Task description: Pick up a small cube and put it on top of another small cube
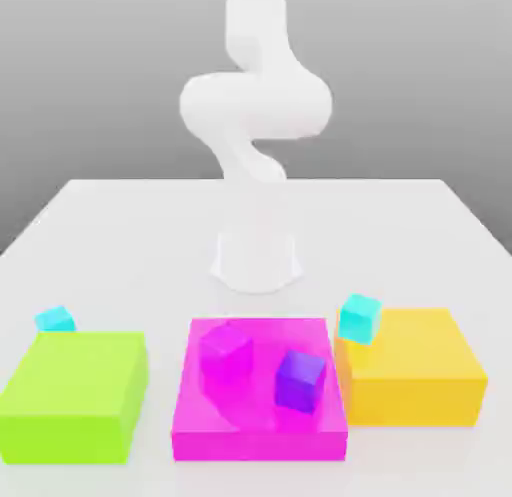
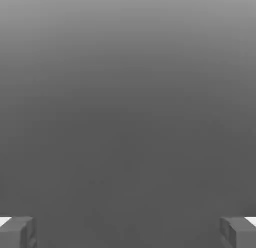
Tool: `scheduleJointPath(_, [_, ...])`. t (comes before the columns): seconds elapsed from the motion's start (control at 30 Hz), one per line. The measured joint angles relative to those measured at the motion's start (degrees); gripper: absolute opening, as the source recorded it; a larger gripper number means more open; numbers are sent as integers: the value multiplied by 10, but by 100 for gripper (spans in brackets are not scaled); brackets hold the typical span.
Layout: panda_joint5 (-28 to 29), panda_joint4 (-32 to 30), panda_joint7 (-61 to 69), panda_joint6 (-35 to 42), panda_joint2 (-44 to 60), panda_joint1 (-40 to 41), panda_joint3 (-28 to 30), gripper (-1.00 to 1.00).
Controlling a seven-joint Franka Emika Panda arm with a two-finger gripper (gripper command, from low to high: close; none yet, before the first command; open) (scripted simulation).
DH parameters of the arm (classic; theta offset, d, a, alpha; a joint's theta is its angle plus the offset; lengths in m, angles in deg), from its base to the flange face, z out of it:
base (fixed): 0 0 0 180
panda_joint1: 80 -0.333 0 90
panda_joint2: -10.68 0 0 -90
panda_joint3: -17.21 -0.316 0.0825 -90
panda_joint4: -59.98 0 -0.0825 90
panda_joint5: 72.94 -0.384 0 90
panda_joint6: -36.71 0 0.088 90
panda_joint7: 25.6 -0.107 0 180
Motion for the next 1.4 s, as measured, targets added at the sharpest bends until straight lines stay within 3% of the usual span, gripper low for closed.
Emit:
scheduleJointPath(0.5, [-96, -140, -359, -161, 283, 193, 97, 0])
scheduleJointPath(0.7, [-89, -196, -530, -227, 385, 273, 142, 0])
scheduleJointPath(0.87, [-47, -240, -687, -284, 461, 338, 179, 0])
scheduleJointPath(1.0, [-82, -234, -676, -323, 512, 352, 159, 0])
scheduleJointPath(1.2, [-152, -218, -624, -382, 589, 422, 73, 0])
scheduleJointPath(1.23, [-159, -216, -619, -392, 602, 437, 56, -100])
scheduleJointPath(1.4, [-158, -216, -620, -394, 602, 437, 56, -100])
